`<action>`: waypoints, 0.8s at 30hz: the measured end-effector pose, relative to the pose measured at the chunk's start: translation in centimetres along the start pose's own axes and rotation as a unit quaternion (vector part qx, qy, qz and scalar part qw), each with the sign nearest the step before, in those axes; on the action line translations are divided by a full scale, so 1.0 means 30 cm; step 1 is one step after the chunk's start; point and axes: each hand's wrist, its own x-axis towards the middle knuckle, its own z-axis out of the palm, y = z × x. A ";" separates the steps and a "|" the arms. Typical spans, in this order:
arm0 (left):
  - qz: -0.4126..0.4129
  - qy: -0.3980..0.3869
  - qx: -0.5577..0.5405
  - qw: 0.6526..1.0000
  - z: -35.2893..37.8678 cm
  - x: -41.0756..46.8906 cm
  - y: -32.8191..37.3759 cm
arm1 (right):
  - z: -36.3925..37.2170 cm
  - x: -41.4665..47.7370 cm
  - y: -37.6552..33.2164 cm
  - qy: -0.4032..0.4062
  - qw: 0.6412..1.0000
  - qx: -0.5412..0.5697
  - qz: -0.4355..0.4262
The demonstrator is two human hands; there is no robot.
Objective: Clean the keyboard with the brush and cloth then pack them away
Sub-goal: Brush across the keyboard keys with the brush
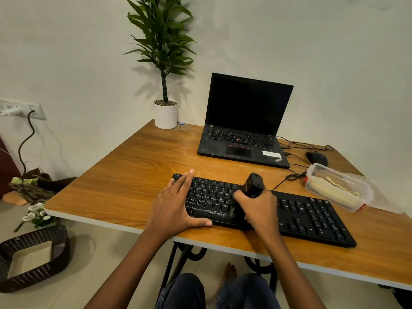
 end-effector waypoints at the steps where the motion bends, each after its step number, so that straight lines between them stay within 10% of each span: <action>1: -0.001 0.000 -0.003 1.000 0.000 -0.001 0.002 | -0.009 -0.013 0.007 -0.028 1.000 -0.012 0.005; 24: 0.001 0.002 -0.003 1.000 -0.002 0.000 0.003 | -0.054 0.045 -0.018 -0.036 0.999 -0.012 -0.005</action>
